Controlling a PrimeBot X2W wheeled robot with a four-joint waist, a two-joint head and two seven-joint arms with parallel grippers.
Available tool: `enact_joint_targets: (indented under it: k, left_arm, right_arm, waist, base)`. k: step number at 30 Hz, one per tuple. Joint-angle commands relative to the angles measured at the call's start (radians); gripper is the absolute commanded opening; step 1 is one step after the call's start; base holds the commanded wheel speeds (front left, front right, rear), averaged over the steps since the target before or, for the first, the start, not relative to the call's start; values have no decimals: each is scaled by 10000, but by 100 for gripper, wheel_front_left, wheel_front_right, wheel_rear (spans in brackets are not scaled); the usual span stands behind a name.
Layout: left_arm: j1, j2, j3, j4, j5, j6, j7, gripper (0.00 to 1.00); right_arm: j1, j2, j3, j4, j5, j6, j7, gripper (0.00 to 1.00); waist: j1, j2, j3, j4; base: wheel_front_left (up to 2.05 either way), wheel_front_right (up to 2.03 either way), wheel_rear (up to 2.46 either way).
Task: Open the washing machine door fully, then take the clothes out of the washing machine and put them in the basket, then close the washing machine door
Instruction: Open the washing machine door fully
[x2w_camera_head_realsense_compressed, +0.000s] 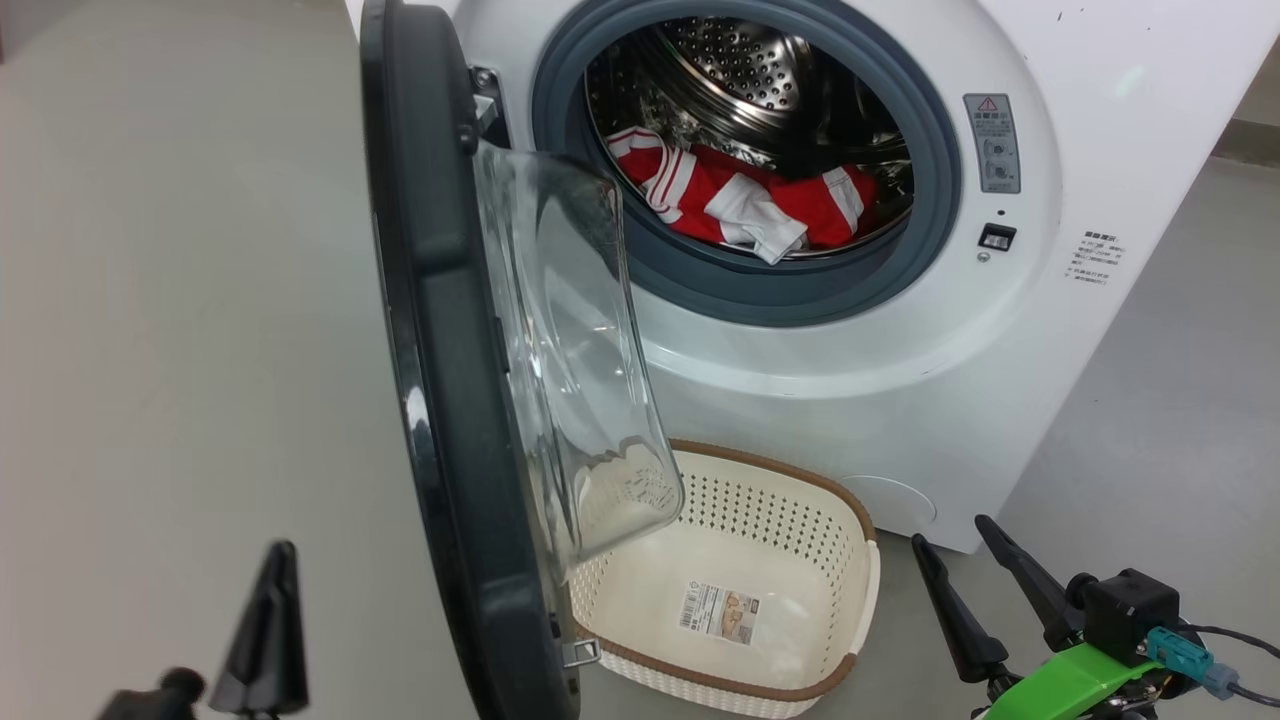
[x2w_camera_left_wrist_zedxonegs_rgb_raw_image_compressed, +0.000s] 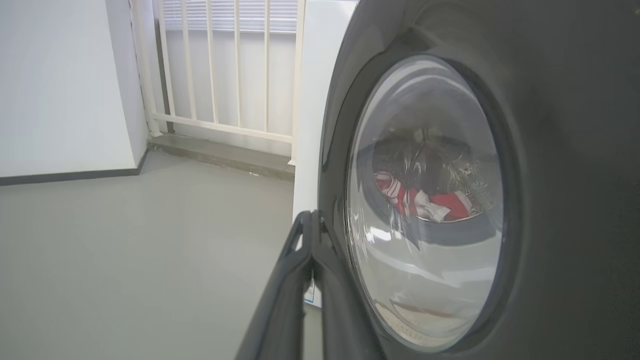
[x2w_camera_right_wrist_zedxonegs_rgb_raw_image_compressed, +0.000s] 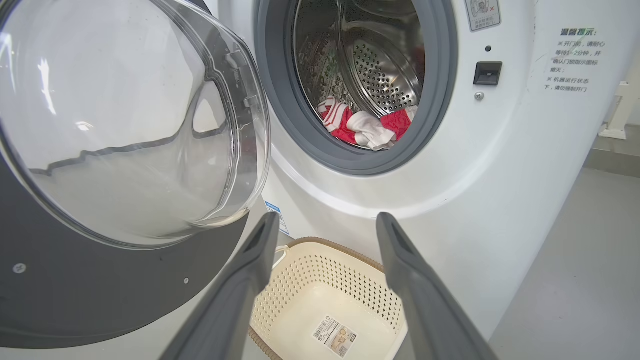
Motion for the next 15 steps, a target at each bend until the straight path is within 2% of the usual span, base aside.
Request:
enact_joint_targets:
  k: [1,7,15]
  left_arm:
    - [-234,89,532,-751,-181,96,-80,0]
    - [-464,89,804,-3192,-278,297,-80,0]
    - [-359,89,-628,-5427,94,279,-80,0]
  right_arm:
    - [-146,-100,157,-184,-41,65,-66,100]
    - [-163,-109,85,-219,-62,65,-66,100]
    - [-205,-86,16,-265,-91,65,-66,100]
  waist:
    - [0,0,-11,15]
    - [0,0,5,75]
    - [0,0,0,82]
  base:
    - [0,0,0]
    - [0,0,0]
    - [0,0,0]
